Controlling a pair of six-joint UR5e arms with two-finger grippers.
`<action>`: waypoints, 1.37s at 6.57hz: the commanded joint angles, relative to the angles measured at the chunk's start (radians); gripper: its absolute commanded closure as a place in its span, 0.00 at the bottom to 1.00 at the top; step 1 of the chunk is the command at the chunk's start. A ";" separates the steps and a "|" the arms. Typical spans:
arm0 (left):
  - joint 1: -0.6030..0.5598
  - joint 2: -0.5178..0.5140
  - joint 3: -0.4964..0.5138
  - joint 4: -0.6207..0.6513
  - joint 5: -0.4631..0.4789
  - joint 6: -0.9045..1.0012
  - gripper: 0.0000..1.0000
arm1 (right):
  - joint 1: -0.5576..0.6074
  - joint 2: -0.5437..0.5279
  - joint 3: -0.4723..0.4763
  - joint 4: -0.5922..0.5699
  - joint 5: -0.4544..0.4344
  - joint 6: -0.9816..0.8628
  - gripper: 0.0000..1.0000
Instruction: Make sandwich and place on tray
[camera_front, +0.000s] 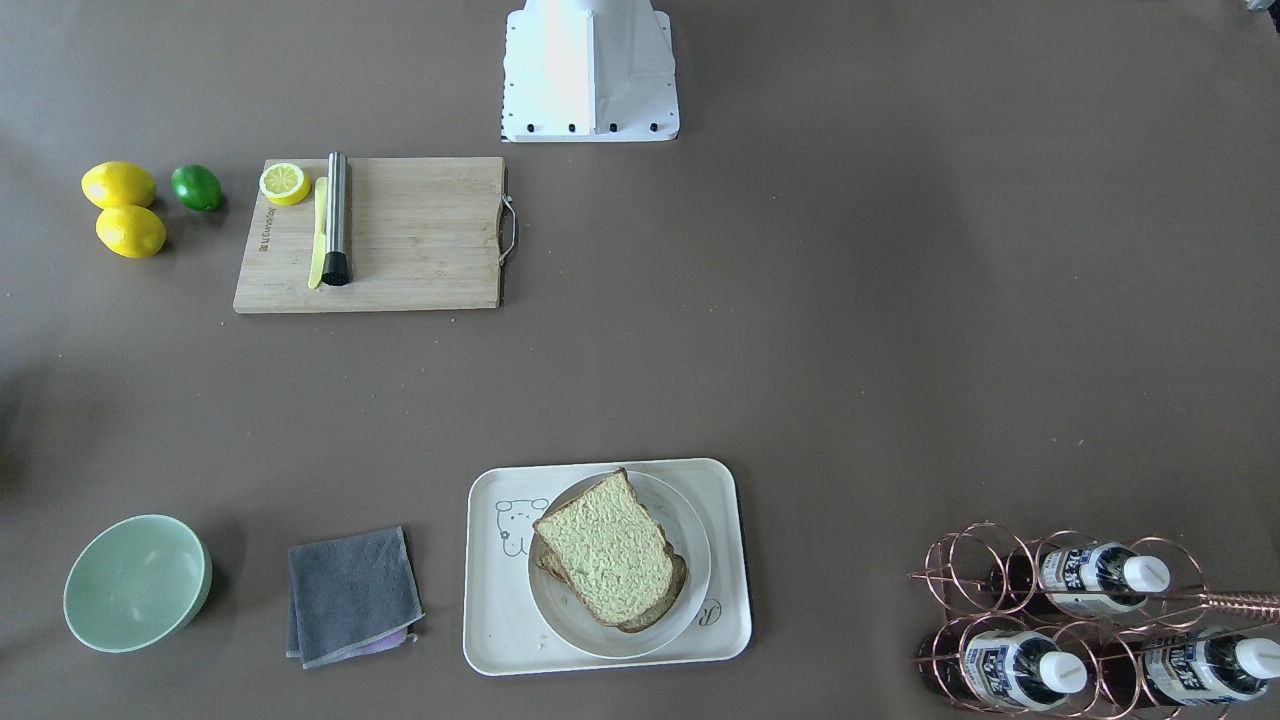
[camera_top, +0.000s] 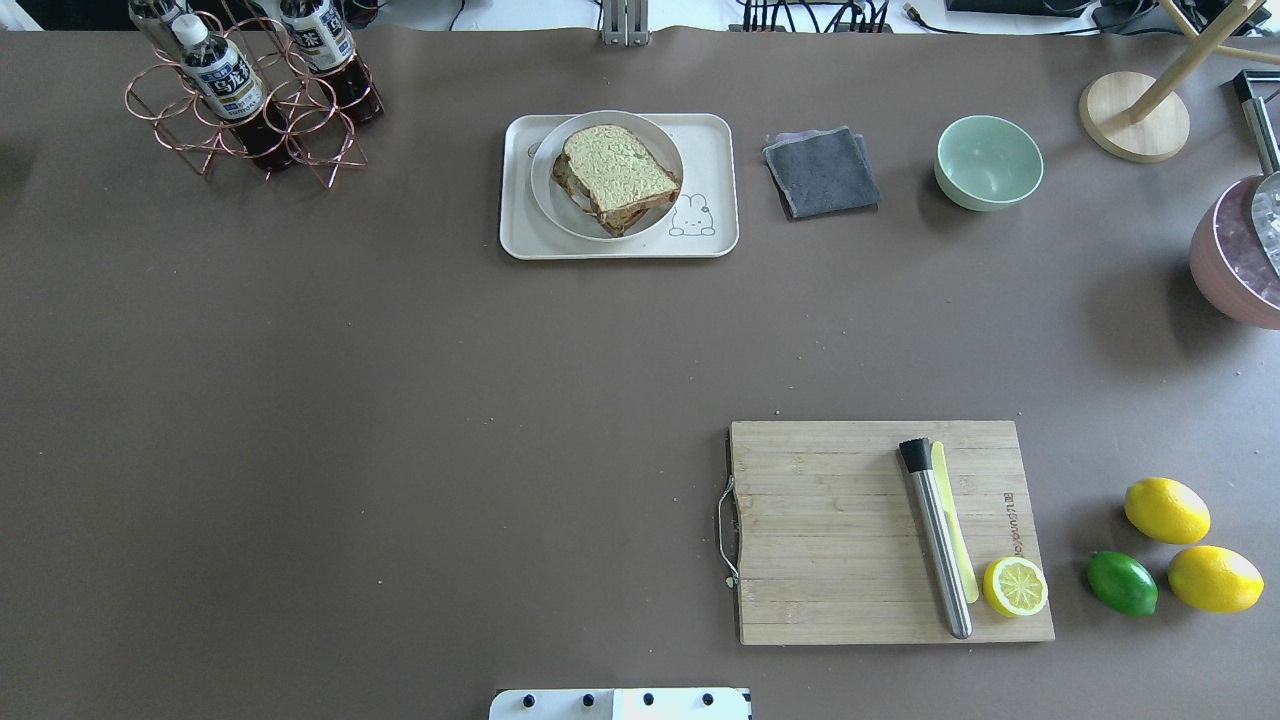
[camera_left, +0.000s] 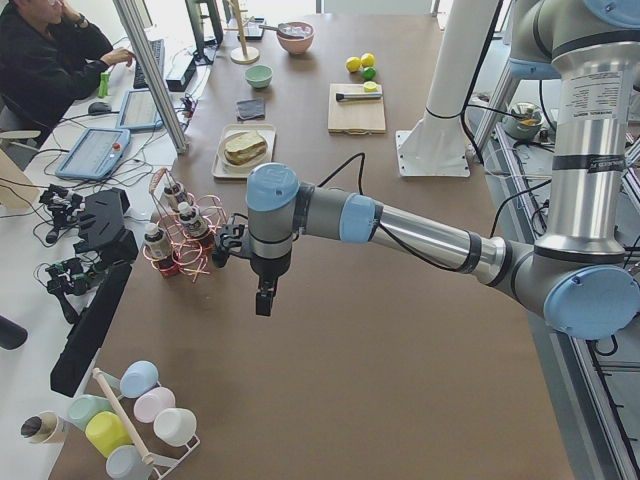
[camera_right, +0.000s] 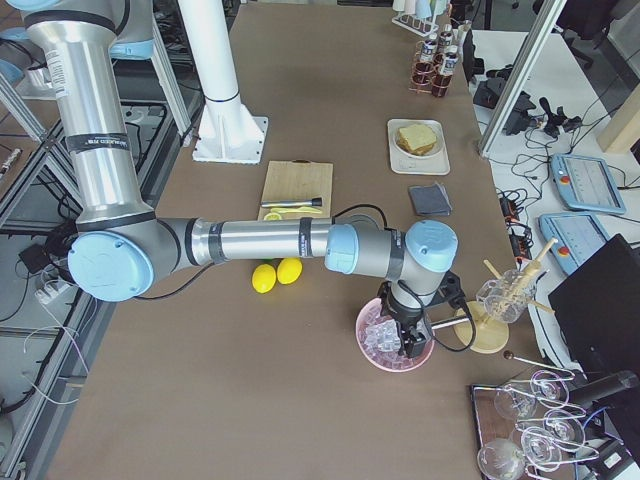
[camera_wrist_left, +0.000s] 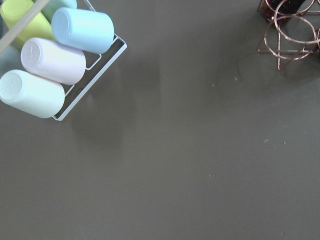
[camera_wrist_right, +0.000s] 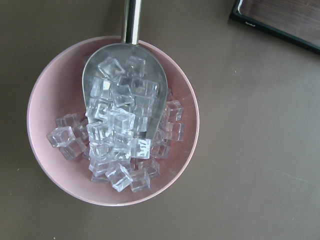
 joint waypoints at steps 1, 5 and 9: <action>-0.048 0.082 0.076 -0.049 -0.105 0.097 0.02 | 0.027 -0.039 -0.008 0.003 0.024 -0.010 0.00; -0.064 0.125 0.084 -0.078 -0.112 0.102 0.02 | 0.015 -0.003 0.045 0.000 0.053 0.150 0.00; -0.064 0.122 0.082 -0.078 -0.109 0.095 0.02 | 0.003 -0.007 0.049 0.009 0.061 0.193 0.00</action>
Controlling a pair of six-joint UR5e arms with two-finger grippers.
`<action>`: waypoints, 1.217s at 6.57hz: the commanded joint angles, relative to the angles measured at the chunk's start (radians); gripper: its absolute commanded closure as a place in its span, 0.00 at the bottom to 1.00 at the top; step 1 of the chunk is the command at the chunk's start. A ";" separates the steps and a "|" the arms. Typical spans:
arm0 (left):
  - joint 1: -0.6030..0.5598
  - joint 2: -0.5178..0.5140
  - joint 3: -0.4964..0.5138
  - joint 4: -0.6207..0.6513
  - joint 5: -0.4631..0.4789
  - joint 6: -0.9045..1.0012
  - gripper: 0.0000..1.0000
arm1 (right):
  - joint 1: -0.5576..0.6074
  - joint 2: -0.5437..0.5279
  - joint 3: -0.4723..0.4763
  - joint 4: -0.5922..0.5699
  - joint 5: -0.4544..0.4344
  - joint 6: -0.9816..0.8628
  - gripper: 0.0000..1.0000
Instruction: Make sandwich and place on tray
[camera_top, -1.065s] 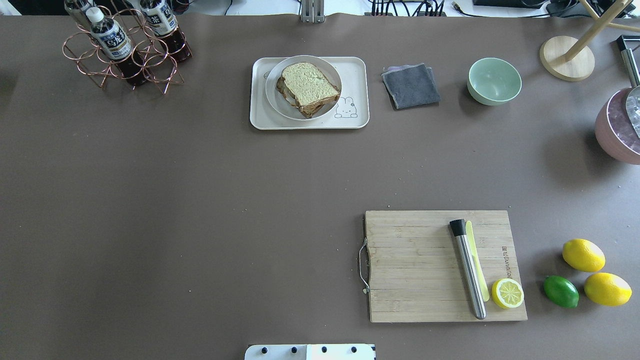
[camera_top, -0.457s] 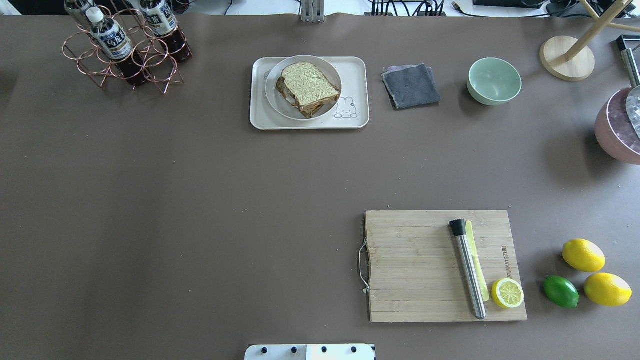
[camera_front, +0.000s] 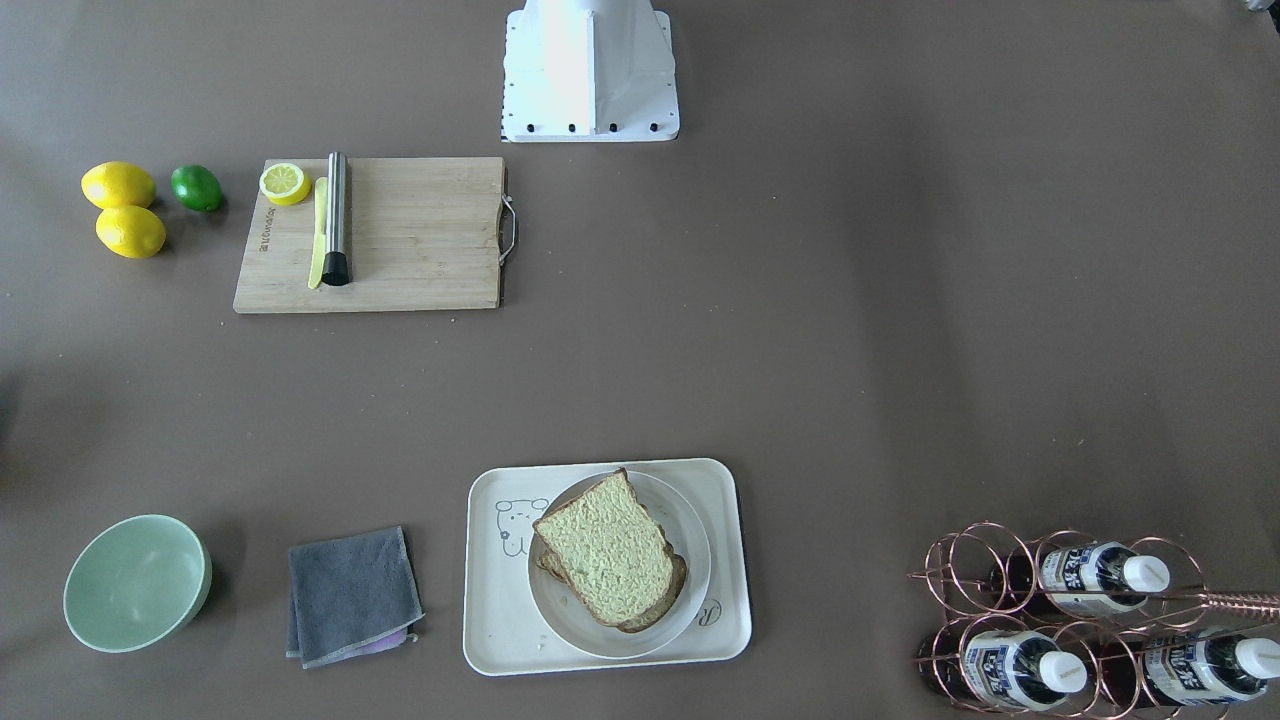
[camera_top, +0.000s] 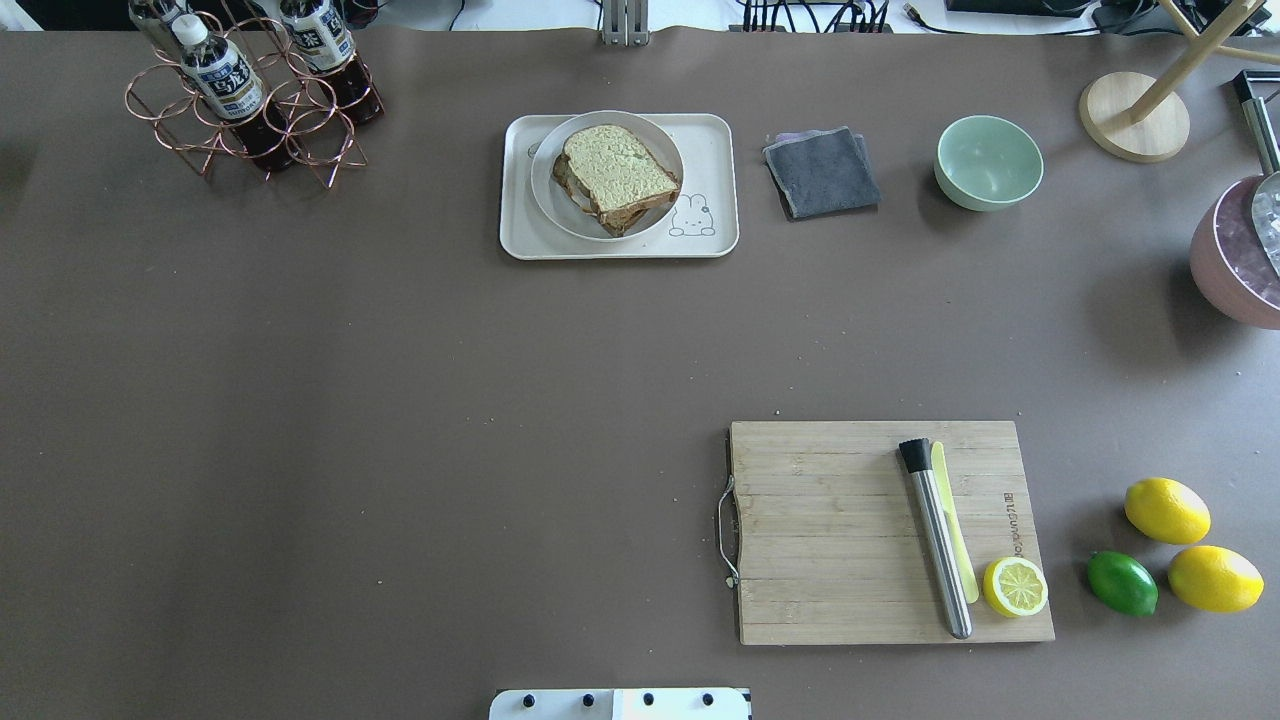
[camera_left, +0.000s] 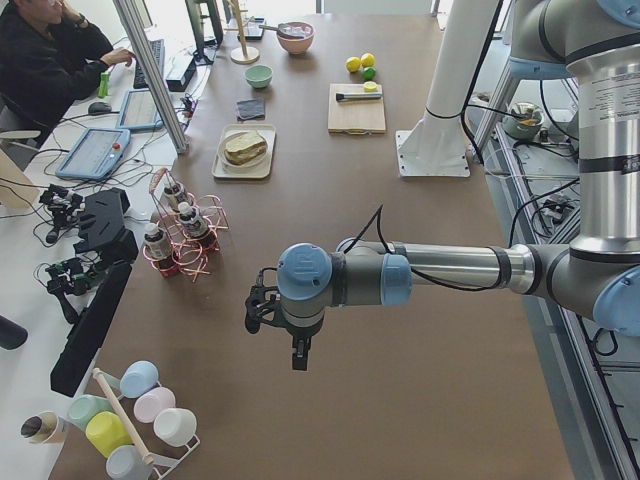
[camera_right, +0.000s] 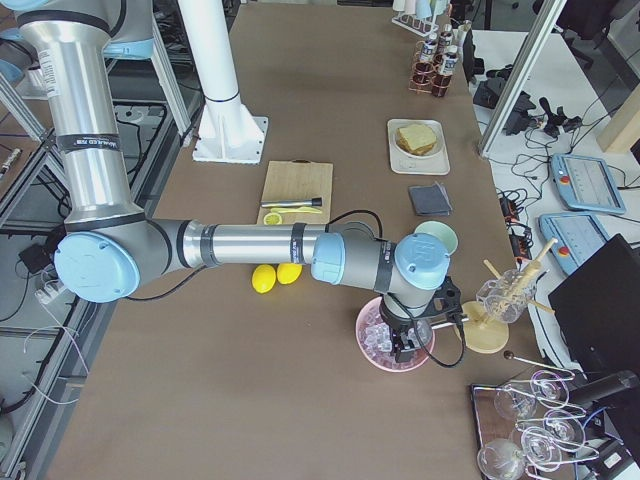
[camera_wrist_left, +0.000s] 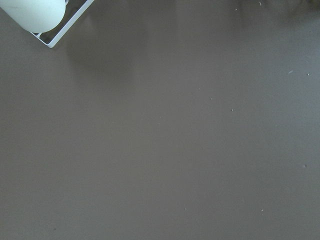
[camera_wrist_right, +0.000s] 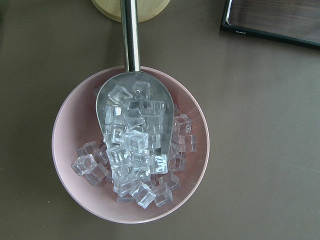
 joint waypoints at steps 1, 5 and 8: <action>0.000 -0.001 -0.003 0.000 0.000 -0.002 0.02 | -0.002 -0.005 0.002 0.004 0.001 0.005 0.00; 0.000 -0.001 -0.001 0.000 0.003 0.003 0.02 | -0.002 -0.010 0.002 0.005 -0.001 0.004 0.00; 0.000 -0.001 -0.001 -0.018 0.006 0.003 0.02 | -0.002 -0.011 0.004 0.005 -0.002 -0.001 0.00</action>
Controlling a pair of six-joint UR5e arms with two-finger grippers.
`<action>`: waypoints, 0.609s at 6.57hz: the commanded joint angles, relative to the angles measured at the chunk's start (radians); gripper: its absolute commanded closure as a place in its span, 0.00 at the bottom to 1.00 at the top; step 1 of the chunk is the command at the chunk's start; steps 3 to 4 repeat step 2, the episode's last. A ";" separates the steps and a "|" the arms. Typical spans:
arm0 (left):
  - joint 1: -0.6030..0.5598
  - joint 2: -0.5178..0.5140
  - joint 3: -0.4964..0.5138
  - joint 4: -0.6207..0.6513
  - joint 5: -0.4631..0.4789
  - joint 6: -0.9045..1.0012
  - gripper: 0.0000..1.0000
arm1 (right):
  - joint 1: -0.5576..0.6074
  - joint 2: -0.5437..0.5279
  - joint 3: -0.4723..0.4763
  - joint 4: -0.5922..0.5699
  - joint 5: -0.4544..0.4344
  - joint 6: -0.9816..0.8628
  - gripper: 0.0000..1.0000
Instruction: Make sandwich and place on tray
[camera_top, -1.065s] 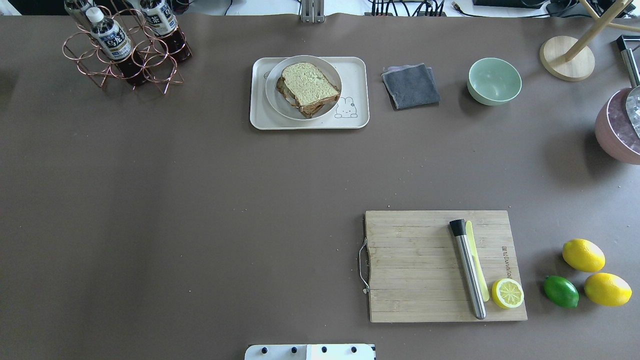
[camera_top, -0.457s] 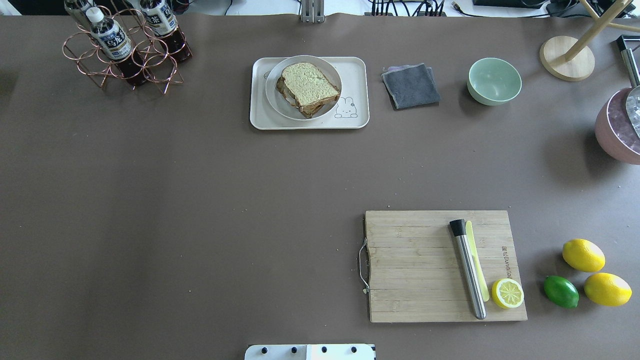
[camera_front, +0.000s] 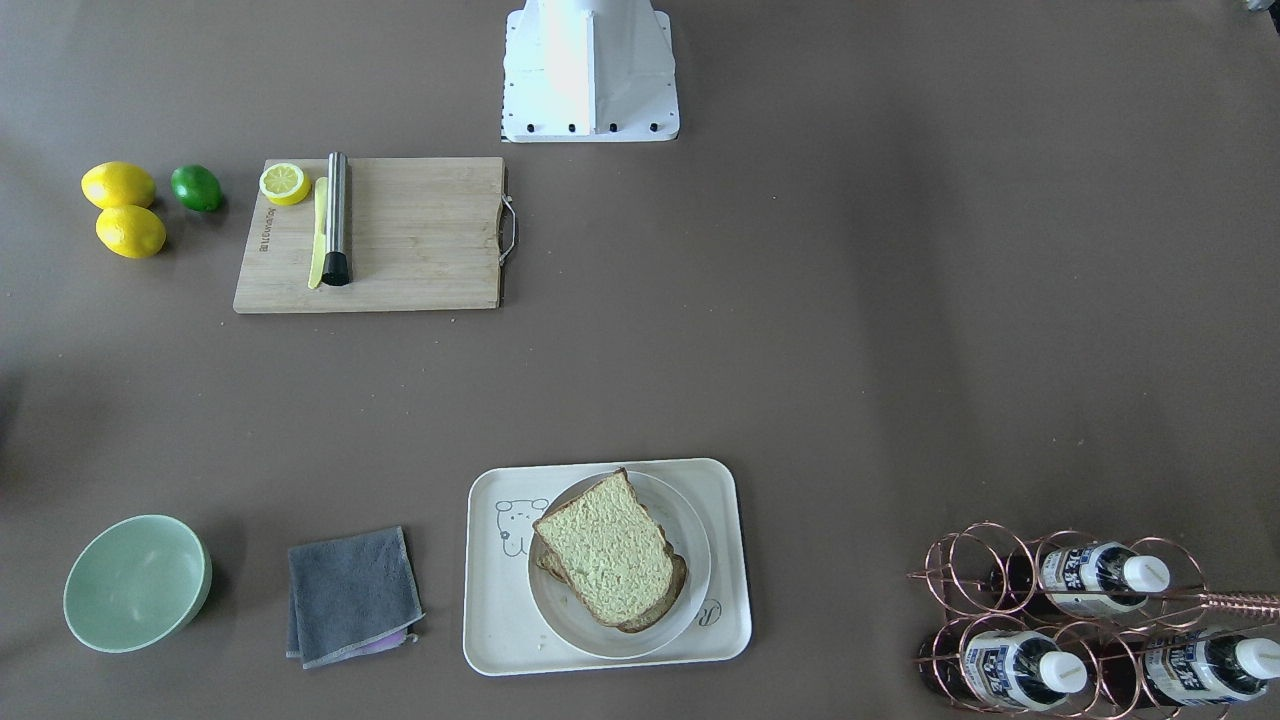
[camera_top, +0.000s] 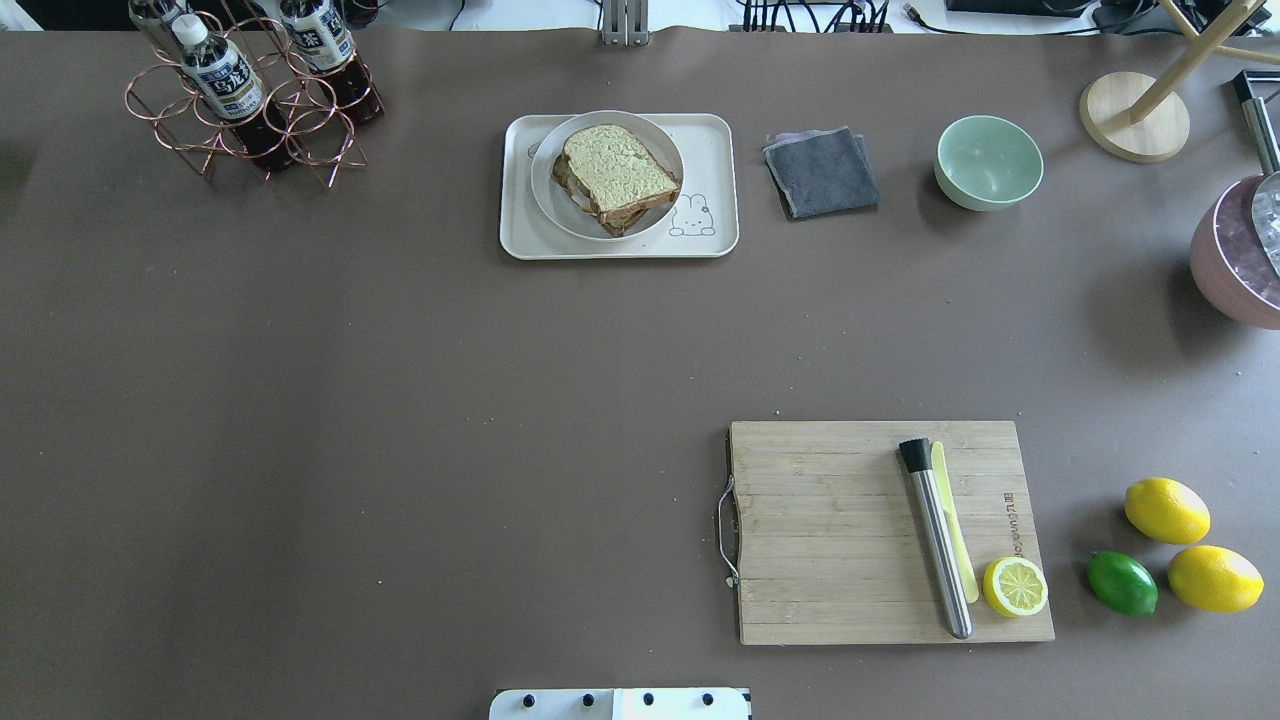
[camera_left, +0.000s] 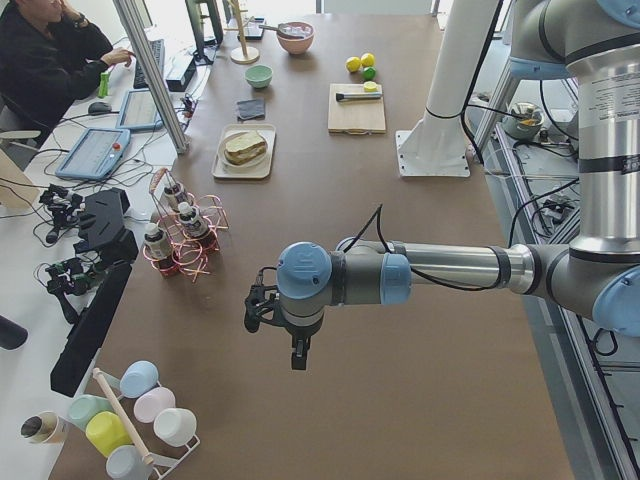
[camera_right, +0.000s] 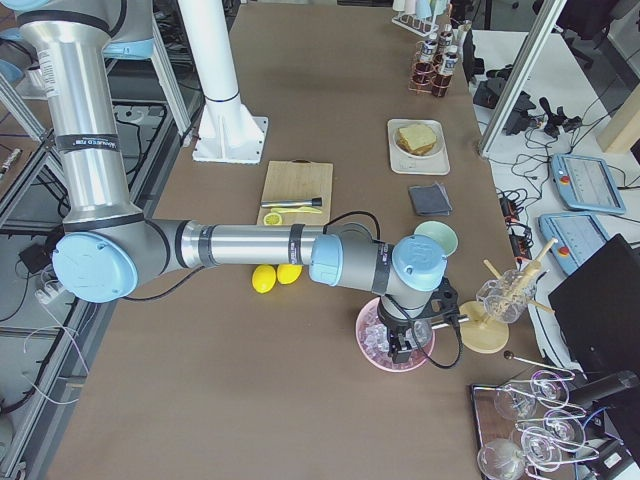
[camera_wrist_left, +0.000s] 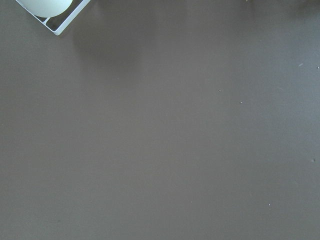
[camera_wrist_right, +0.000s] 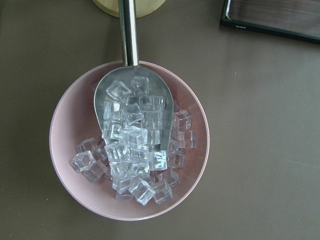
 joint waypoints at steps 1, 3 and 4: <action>0.000 0.000 0.001 -0.018 0.001 -0.002 0.02 | 0.000 0.002 0.001 0.000 -0.006 0.000 0.00; 0.000 0.000 0.002 -0.016 0.001 -0.002 0.02 | 0.000 0.004 0.001 0.000 -0.007 0.002 0.00; 0.000 0.000 0.002 -0.016 0.001 -0.002 0.02 | 0.000 0.004 0.001 0.000 -0.007 0.002 0.00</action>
